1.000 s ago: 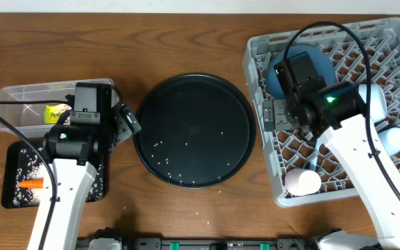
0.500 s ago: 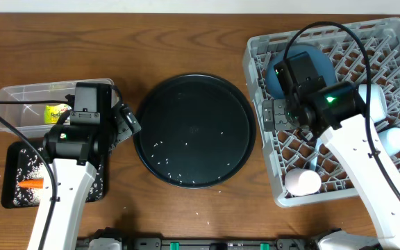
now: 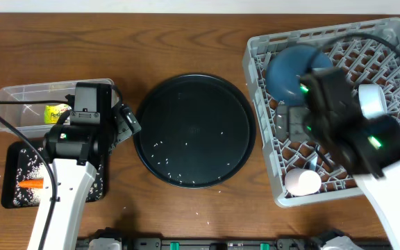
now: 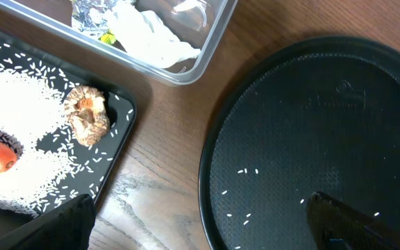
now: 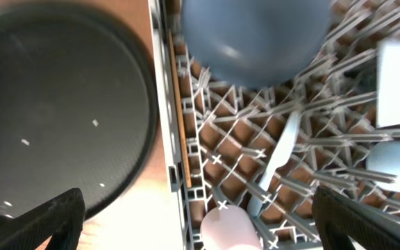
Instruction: Sort waste into correct bins and load items into the dishwasher rack
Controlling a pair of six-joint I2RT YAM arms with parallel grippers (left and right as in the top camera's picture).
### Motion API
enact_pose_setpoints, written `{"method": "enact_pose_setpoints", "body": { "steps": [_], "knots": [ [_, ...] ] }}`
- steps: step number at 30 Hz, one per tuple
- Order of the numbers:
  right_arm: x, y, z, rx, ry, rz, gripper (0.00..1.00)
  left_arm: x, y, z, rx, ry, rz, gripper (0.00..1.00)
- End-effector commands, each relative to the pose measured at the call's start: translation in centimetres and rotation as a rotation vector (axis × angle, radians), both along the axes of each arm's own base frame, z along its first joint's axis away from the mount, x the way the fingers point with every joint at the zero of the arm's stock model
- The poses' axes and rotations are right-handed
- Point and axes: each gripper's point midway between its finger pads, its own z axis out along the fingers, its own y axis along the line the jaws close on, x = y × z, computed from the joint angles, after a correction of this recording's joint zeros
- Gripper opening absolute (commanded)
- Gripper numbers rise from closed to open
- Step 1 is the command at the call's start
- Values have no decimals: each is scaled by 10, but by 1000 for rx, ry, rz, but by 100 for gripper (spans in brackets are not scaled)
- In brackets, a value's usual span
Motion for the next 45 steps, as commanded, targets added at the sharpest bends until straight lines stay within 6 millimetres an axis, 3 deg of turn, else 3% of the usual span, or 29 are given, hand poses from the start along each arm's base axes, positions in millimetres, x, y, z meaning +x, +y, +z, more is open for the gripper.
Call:
{"method": "enact_pose_setpoints", "body": {
  "steps": [1, 8, 14, 19, 24, 27, 32, 37, 42, 45],
  "knots": [
    [-21, -7, 31, 53, -114, -2, 99, 2, 4, 6, 14, -15, 10, 98],
    [-68, -29, 83, 155, -331, -2, 99, 2, 4, 6, 14, -15, 10, 98],
    [-122, -54, 120, 251, -537, -2, 99, 2, 4, 6, 14, -15, 10, 98],
    [-165, -75, 127, 293, -648, -3, 99, 2, 4, 6, 14, -15, 10, 98],
    [-205, -90, 117, 341, -730, -9, 99, 2, 4, 6, 14, -15, 10, 98],
    [-219, -95, 109, 361, -773, -32, 99, 2, 4, 6, 14, -15, 10, 98],
    [-230, -102, 96, 369, -829, -101, 99, 2, 4, 6, 14, -15, 10, 98],
    [-228, -105, 77, 369, -870, -174, 99, 2, 4, 6, 14, -15, 10, 98],
    [-211, -104, 60, 372, -843, -257, 99, 2, 4, 6, 14, -15, 10, 98],
    [-194, -101, 61, 393, -866, -270, 99, 2, 4, 6, 14, -15, 10, 98]
  ]
}}
